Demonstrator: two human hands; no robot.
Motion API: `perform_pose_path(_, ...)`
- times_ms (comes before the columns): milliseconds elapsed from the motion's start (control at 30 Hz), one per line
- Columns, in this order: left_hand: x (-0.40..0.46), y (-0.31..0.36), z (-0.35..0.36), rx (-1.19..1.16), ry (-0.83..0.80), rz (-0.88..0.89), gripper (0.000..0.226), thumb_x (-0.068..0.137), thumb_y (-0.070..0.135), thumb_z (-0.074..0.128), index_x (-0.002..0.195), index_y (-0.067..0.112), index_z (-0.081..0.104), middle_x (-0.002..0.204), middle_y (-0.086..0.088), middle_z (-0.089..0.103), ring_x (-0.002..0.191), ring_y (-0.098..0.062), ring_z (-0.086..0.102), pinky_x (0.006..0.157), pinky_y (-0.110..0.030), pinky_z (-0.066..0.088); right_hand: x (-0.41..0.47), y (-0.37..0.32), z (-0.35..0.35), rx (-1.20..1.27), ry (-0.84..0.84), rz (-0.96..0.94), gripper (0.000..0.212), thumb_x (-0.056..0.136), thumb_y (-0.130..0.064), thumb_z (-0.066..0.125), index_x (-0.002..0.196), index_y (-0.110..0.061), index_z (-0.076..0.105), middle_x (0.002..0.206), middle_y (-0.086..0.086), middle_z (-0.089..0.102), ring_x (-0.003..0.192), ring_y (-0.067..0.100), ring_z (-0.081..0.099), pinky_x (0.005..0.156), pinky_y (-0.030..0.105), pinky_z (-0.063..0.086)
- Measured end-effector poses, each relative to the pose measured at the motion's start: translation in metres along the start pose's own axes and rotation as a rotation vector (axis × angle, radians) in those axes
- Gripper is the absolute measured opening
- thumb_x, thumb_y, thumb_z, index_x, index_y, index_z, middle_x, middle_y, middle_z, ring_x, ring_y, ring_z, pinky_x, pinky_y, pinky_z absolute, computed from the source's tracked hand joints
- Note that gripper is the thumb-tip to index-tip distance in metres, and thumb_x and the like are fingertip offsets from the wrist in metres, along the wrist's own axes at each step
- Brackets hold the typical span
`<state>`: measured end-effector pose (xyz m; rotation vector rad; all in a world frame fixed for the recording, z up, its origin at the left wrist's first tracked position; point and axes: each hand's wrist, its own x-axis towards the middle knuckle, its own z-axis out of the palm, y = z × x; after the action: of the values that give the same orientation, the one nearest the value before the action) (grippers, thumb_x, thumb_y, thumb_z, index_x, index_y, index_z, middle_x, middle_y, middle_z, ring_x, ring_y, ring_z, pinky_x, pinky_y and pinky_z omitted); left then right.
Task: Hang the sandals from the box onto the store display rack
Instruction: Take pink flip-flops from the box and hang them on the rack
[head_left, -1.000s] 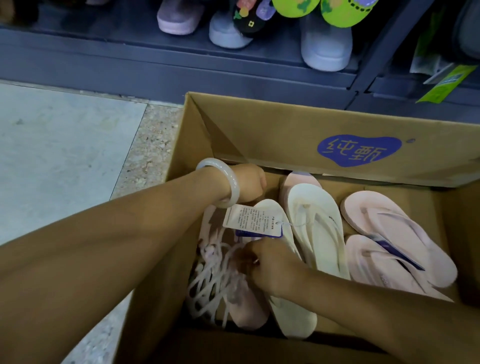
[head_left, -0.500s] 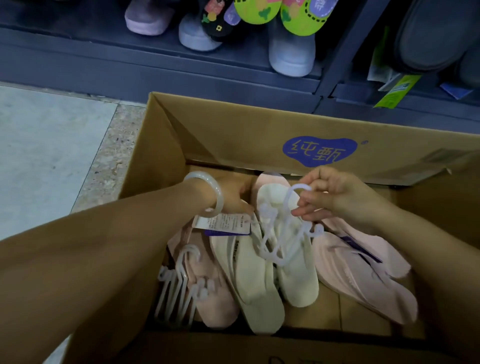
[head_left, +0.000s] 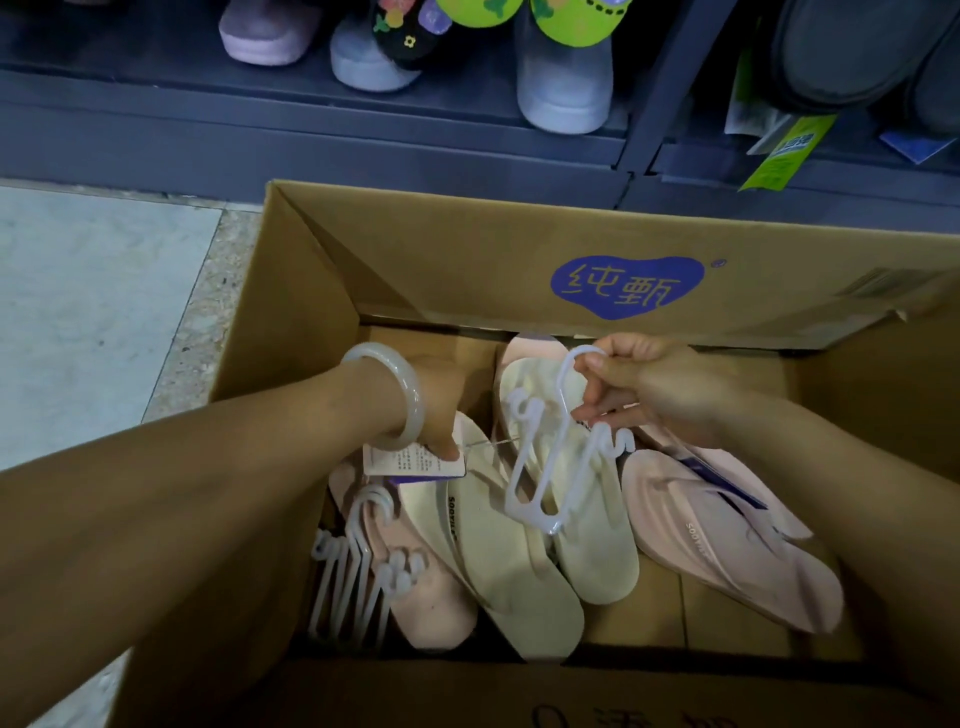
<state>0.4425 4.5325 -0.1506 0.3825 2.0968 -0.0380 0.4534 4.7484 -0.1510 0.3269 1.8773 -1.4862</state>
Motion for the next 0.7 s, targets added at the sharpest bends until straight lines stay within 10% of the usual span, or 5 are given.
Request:
perform_pose_path(133, -0.006, 0.018, 0.0, -0.242, -0.016, 0.09, 0.018, 0.091, 0.031, 0.057, 0.091, 0.013, 0.06, 0.081, 0.001, 0.056, 0.079, -0.017, 0.054, 0.061, -0.02, 0.042, -0.002, -0.007, -0.011, -0.113, 0.024, 0.025, 0.014, 0.096, -0.018, 0.048, 0.089, -0.012, 0.058, 0.066, 0.003, 0.058, 0.053, 0.014, 0.066, 0.061, 0.029, 0.048)
perform_pose_path(300, -0.009, 0.029, 0.006, -0.682, -0.545, 0.048, 0.035, 0.098, 0.033, 0.043, 0.113, 0.006, 0.058, 0.102, -0.011, 0.066, 0.092, -0.021, 0.063, 0.078, -0.031, 0.052, -0.001, -0.018, -0.032, -0.172, 0.267, -0.049, 0.019, 0.098, -0.017, 0.044, 0.097, -0.009, 0.061, 0.063, 0.005, 0.049, 0.038, 0.009, 0.047, 0.041, 0.02, 0.048)
perform_pose_path(467, 0.005, -0.001, 0.011, -0.151, 0.151, -0.148, 0.035, 0.094, 0.039, 0.047, 0.101, 0.007, 0.058, 0.085, -0.005, 0.057, 0.074, -0.018, 0.055, 0.058, -0.022, 0.04, 0.004, -0.017, -0.02, -0.17, 0.263, -0.13, 0.019, 0.098, -0.018, 0.043, 0.09, -0.012, 0.06, 0.063, 0.005, 0.05, 0.037, 0.007, 0.047, 0.046, 0.021, 0.048)
perform_pose_path(600, 0.01, -0.018, 0.026, -0.426, 0.042, -0.208, 0.058, 0.09, 0.044, 0.053, 0.132, 0.006, 0.042, 0.127, -0.01, 0.055, 0.113, -0.026, 0.055, 0.089, -0.031, 0.044, 0.01, -0.013, 0.013, -0.215, 0.132, -0.13, 0.019, 0.098, -0.016, 0.045, 0.086, -0.015, 0.06, 0.061, 0.005, 0.052, 0.033, 0.004, 0.047, 0.043, 0.022, 0.045)
perform_pose_path(700, 0.017, -0.015, 0.045, -0.469, 0.31, -0.219, 0.05, 0.088, 0.037, 0.058, 0.126, 0.008, 0.045, 0.119, -0.011, 0.058, 0.107, -0.028, 0.057, 0.088, -0.037, 0.048, 0.014, -0.005, 0.034, -0.371, -0.001, -0.063, 0.021, 0.097, -0.02, 0.045, 0.081, -0.019, 0.058, 0.06, 0.002, 0.054, 0.034, 0.007, 0.049, 0.046, 0.022, 0.042)
